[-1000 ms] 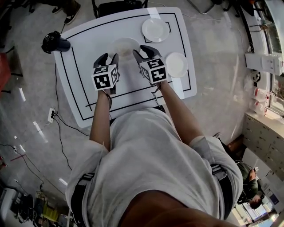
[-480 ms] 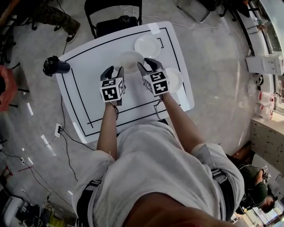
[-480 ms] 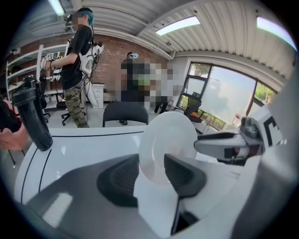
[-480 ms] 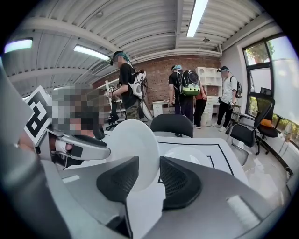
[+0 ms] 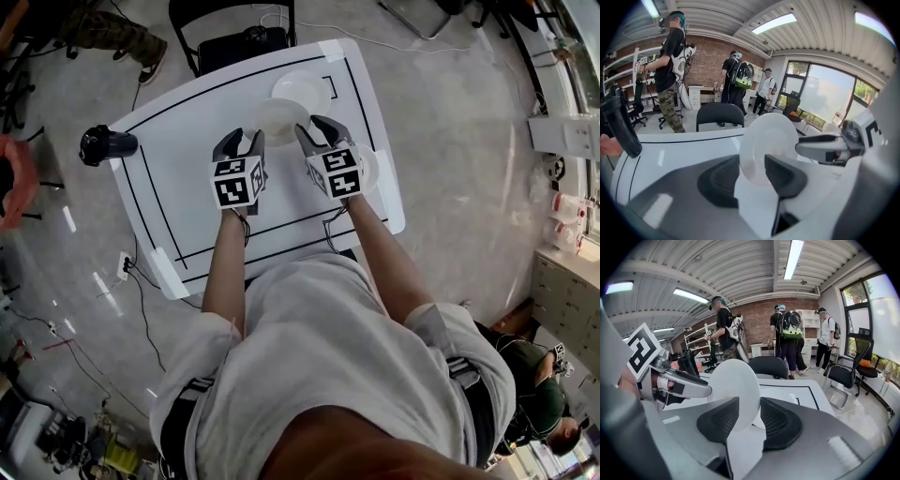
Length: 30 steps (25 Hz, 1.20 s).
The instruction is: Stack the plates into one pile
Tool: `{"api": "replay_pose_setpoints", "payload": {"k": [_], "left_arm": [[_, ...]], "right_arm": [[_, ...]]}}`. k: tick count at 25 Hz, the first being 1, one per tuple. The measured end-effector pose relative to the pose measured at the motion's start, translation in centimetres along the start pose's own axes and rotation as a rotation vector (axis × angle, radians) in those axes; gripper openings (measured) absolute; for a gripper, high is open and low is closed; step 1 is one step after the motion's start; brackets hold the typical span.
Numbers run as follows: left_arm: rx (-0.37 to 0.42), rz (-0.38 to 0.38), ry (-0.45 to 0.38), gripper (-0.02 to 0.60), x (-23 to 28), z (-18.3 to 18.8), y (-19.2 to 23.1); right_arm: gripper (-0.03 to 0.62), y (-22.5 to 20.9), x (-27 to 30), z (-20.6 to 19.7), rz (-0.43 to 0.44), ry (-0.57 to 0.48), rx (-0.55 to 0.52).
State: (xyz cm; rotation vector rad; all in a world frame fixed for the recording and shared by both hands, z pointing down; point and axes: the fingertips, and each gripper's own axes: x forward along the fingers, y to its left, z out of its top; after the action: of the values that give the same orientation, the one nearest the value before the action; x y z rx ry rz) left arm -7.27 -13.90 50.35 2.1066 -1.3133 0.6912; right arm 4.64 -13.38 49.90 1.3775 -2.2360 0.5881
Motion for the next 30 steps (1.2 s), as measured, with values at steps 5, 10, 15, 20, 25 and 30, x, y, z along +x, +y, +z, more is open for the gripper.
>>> {"api": "replay_pose_setpoints", "payload": {"k": [5,10,15,20,25,30], "left_arm": [[0.000,0.009,0.003,0.158,1.6,0.3,-1.9],[-0.009,0.029,-0.021,0.158,3.7,0.9,-2.5],[0.006,0.045,-0.019,0.158,4.9,1.0,-3.0],[0.004,0.054,-0.016,0.159,5.9,1.4,-2.9],[0.009,0.050,-0.002,0.158,7.2,1.9,-3.1],[-0.019,0.022,0.014,0.158,8.2,2.0,-3.4]], "right_arm": [[0.147,-2.4,-0.4,-0.3,0.008,-0.006,-0.005],[0.147,-4.5,0.7,-0.6,0.037,-0.042,-0.015],[0.149,-5.8,1.6,-1.1,0.037,-0.040,-0.016],[0.149,-6.2,1.8,-1.8,0.048,-0.035,-0.031],[0.147,-7.2,2.4,-1.9,0.048,-0.035,-0.045],[0.147,-8.2,2.8,-2.0,0.042,-0.034,-0.042]]}}
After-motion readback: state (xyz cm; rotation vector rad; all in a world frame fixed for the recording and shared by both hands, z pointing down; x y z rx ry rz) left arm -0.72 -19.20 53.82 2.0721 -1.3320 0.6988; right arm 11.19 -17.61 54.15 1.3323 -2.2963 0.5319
